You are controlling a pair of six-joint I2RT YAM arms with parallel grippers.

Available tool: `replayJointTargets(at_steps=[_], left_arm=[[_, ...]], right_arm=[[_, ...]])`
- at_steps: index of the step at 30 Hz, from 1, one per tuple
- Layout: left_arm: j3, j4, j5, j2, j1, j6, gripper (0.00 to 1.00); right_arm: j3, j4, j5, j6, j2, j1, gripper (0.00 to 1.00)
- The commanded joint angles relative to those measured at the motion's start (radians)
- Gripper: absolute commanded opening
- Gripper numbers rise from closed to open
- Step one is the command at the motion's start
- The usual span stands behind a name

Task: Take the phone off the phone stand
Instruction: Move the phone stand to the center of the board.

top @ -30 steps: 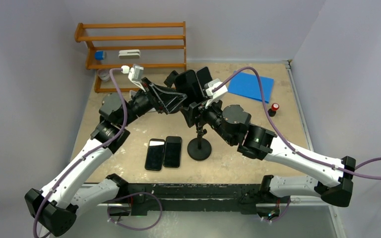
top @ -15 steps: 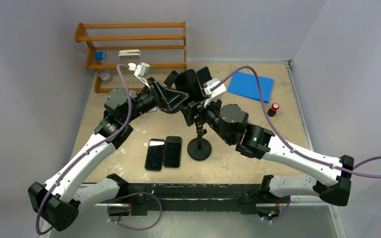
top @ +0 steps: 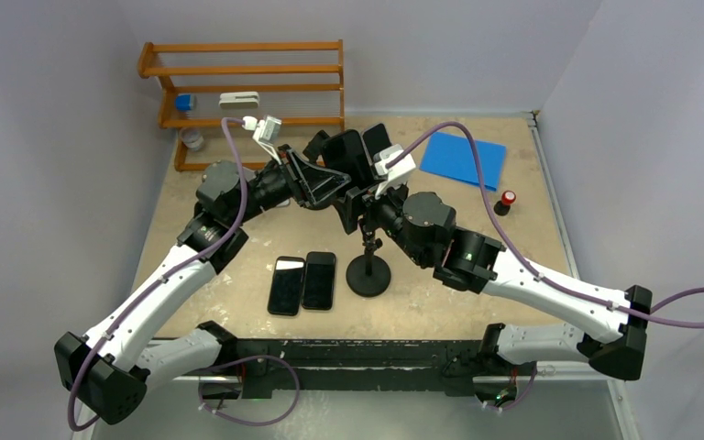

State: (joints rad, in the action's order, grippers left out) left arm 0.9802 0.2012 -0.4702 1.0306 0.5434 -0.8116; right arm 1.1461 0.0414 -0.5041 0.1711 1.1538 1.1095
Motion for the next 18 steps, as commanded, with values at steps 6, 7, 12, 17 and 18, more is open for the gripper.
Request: replayJointTargets(at_steps=[6, 7, 12, 17, 18], left_arm=[[0.035, 0.054, -0.007, -0.001, -0.005, 0.01, 0.16], [0.033, 0.055, -0.004, -0.001, -0.005, 0.011, 0.14], [0.022, 0.059, 0.019, -0.007, -0.005, 0.011, 0.0], [0.008, 0.075, 0.054, -0.021, -0.006, 0.012, 0.0], [0.007, 0.076, 0.064, -0.027, -0.005, 0.012, 0.0]], right_arm=[[0.061, 0.083, 0.013, 0.016, -0.015, -0.004, 0.0], [0.061, 0.08, 0.015, 0.015, -0.017, -0.004, 0.0], [0.06, 0.067, 0.036, 0.012, -0.03, -0.004, 0.26], [0.051, 0.067, 0.052, 0.014, -0.053, -0.004, 0.68], [0.049, 0.071, 0.055, 0.014, -0.062, -0.004, 0.73]])
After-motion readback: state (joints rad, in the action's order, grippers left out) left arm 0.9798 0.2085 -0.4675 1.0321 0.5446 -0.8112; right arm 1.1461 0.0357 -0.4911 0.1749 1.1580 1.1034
